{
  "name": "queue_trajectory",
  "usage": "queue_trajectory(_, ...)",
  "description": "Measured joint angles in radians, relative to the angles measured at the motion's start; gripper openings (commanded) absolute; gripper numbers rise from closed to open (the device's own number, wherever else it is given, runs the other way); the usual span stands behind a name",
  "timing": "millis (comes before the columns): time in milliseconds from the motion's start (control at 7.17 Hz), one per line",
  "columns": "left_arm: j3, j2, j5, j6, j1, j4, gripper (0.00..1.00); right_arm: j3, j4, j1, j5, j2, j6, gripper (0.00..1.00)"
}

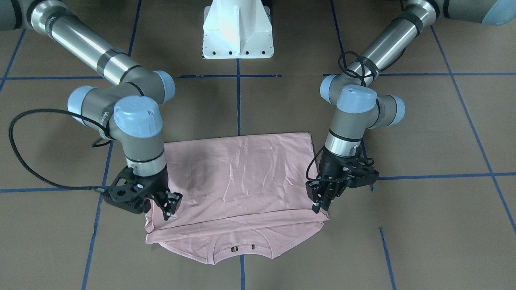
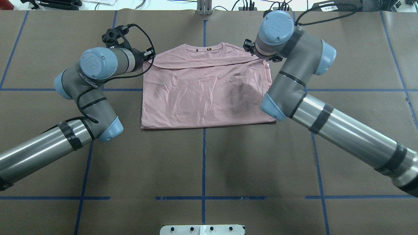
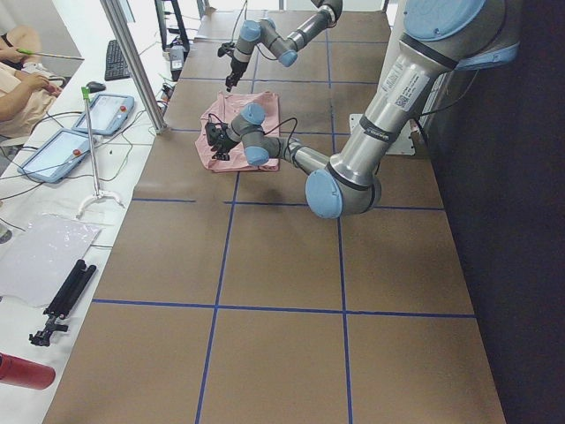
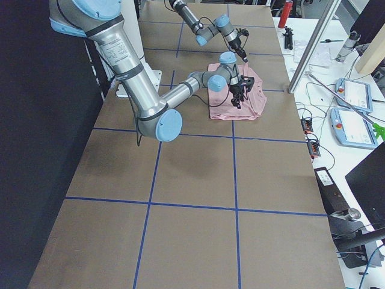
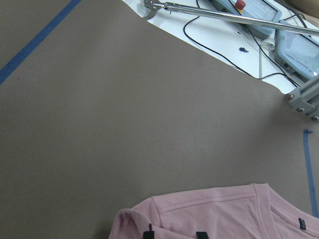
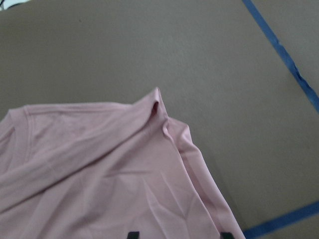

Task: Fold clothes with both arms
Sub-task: 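Release the hem and raise both grippers above the folded shirt, then grasp the folded edge nearest the right gripper with the right gripper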

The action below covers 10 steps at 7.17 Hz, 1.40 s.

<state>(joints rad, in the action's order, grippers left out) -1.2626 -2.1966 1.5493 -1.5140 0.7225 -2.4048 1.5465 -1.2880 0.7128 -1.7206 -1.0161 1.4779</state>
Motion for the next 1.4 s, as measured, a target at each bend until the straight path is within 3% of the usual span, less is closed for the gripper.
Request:
queue_trajectory(279,-0.005,0.002,0.000,-0.013,-0.010,0.000,0.39,0.116,0.003,-0.077,0.007,-0.115,0.084,0.61)
queue_trajectory(837,-0.006,0.003,-0.001,-0.052,-0.019,-0.001,0.39,0.148,0.010,-0.119,0.017,-0.177,0.103,0.49)
queue_trajectory(977,-0.006,0.002,-0.001,-0.057,-0.026,0.000,0.39,0.146,0.010,-0.119,0.017,-0.179,0.104,0.49)
queue_trajectory(1116,-0.006,0.002,-0.001,-0.061,-0.031,0.001,0.39,0.143,0.010,-0.119,0.018,-0.180,0.104,0.58)
queue_trajectory(1395,-0.007,0.002,-0.001,-0.064,-0.034,0.001,0.39,0.140,0.010,-0.122,0.024,-0.186,0.103,0.58)
